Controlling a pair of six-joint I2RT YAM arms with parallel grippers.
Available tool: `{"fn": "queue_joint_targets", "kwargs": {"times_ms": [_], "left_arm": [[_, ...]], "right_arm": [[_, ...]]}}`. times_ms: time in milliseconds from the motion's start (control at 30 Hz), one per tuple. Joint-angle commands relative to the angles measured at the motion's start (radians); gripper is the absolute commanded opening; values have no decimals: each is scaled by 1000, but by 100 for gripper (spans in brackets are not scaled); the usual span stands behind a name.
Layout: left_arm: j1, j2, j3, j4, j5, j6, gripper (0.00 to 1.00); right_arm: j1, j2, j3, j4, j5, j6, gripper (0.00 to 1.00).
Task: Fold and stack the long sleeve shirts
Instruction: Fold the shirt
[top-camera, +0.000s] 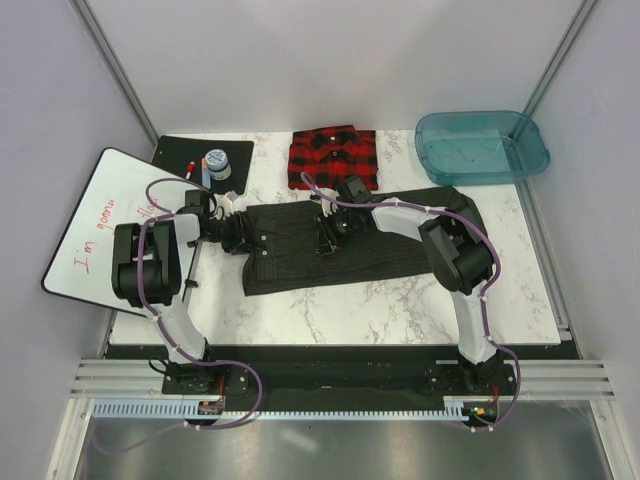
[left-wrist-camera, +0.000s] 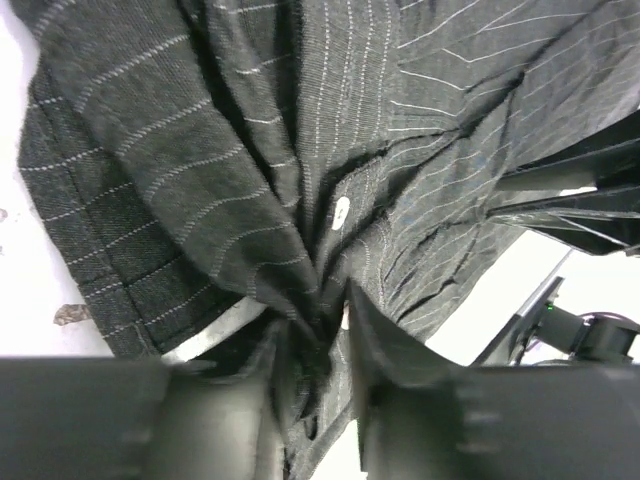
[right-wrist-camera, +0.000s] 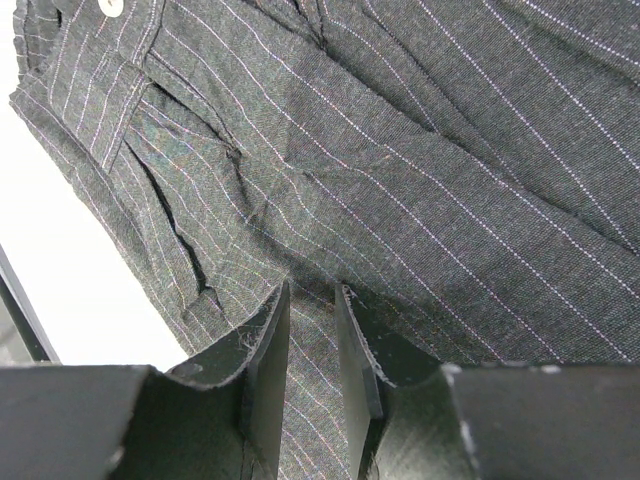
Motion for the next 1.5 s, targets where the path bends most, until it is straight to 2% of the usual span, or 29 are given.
{"fn": "queue_joint_targets", "kwargs": {"times_ms": [0, 33, 67, 267, 333, 433, 567, 667, 833, 1100, 1133, 1167, 1233, 1367, 1400, 1467], "left_arm": [[-7, -3, 39, 17, -44, -6, 14], [-7, -3, 49, 6, -54, 0, 4], [-2, -4, 61, -18, -57, 6, 2], [20, -78, 121, -216, -152, 109, 2], [33, -102, 139, -288, -196, 166, 2], [57, -151, 168, -374, -245, 210, 2], [62, -191, 219, -442, -288, 290, 2], [60, -187, 277, -511, -275, 305, 2], [54, -159, 299, -519, -270, 258, 2], [60, -30, 266, -460, -305, 226, 2], [60, -26, 267, -453, -320, 227, 5], [59, -26, 263, -445, -339, 233, 15], [70, -39, 251, -421, -394, 238, 24], [77, -92, 224, -393, -459, 256, 55], [77, -108, 219, -390, -474, 259, 57], [77, -121, 202, -375, -495, 264, 78]], "right_arm": [[-3, 55, -16, -86, 62, -23, 34], [-3, 53, -15, -86, 61, -23, 35], [-2, 47, -15, -93, 59, -23, 36], [-9, -69, -56, -126, 26, -62, 54], [-23, -108, -61, -155, -23, -98, 72], [-60, -184, -56, -243, -66, -164, 83], [-120, -255, -36, -394, -116, -233, 85], [-172, -275, -41, -442, -93, -275, 85], [-264, -229, -20, -481, -91, -295, 81], [-264, -160, -6, -473, -44, -315, 78], [-264, -145, -7, -468, -18, -318, 78], [-264, -139, -10, -467, -2, -323, 78], [-264, -128, -26, -464, 9, -330, 78], [-264, -128, -41, -462, 9, -332, 77], [-264, -131, -42, -461, 10, -332, 77], [-264, -134, -44, -458, 18, -336, 77]]}}
